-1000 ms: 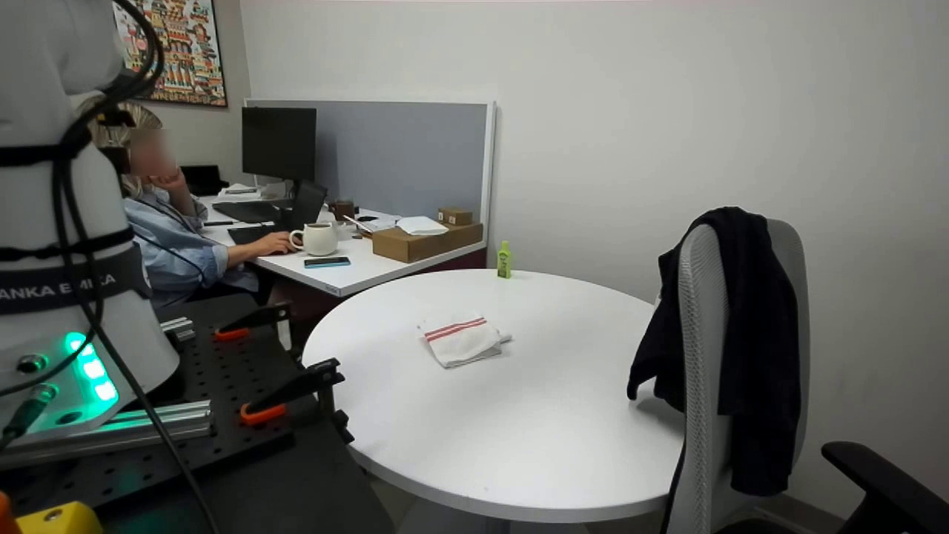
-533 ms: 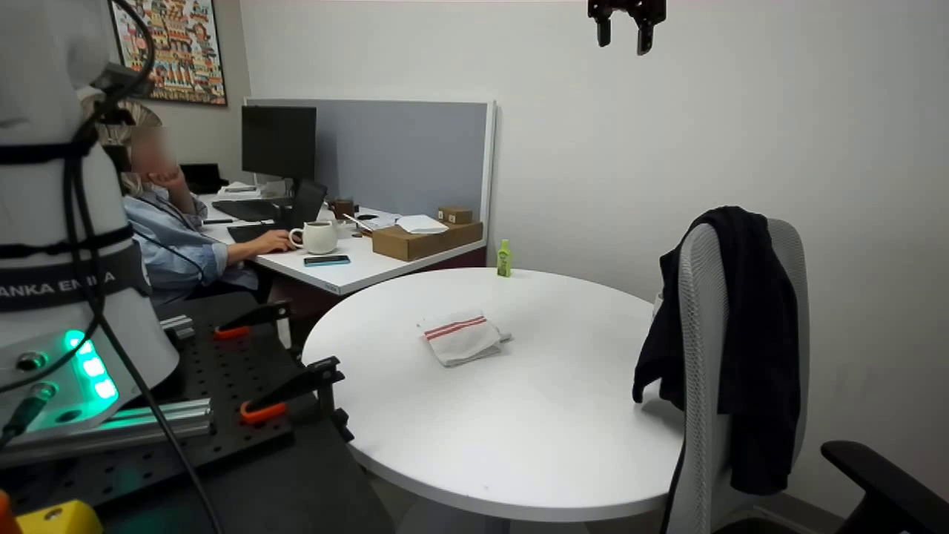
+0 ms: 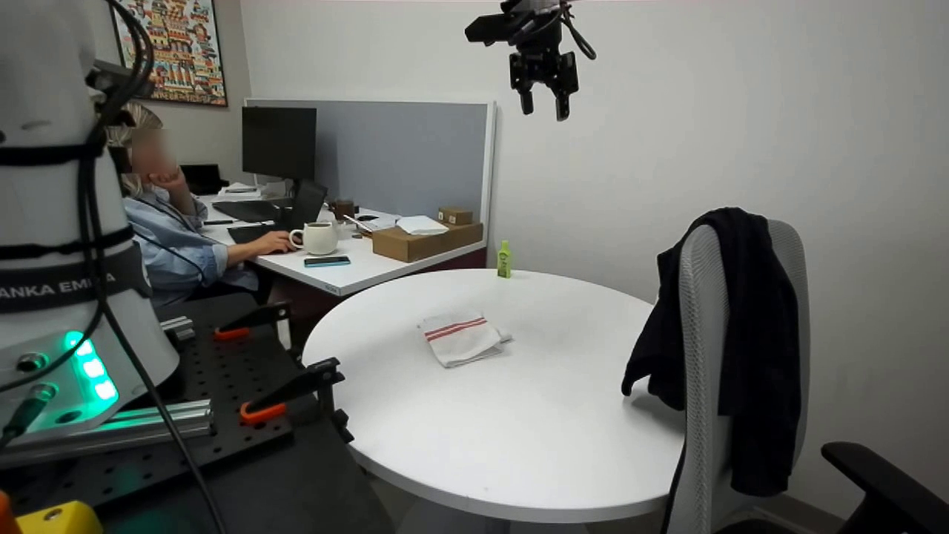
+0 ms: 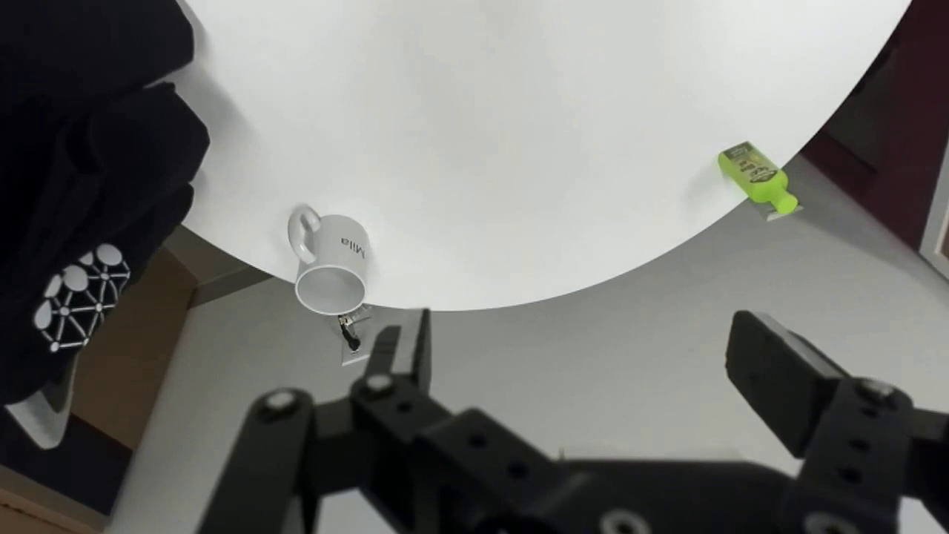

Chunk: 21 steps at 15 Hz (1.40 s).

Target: Place the black shirt on the backrest of the grey chair

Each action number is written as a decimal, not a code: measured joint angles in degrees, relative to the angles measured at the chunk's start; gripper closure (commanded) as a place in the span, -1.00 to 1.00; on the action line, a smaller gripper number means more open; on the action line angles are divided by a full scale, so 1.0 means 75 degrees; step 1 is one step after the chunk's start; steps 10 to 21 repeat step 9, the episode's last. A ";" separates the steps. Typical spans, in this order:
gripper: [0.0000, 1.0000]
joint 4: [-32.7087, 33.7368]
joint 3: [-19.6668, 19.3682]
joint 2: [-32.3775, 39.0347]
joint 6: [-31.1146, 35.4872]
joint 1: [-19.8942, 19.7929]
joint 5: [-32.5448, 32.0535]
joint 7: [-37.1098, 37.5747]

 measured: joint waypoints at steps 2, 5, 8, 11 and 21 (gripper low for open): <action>-1.00 -0.0201 -0.0013 -0.0145 0.0055 0.0025 -0.0018 0.0010; -1.00 -0.0230 -0.0063 -0.0220 0.0055 0.0024 -0.0020 0.0010; -1.00 -0.0236 -0.0065 -0.0220 0.0055 0.0025 -0.0020 0.0010; -1.00 -0.0237 -0.0065 -0.0220 0.0055 0.0025 -0.0020 0.0010; -1.00 -0.0237 -0.0065 -0.0220 0.0055 0.0025 -0.0020 0.0010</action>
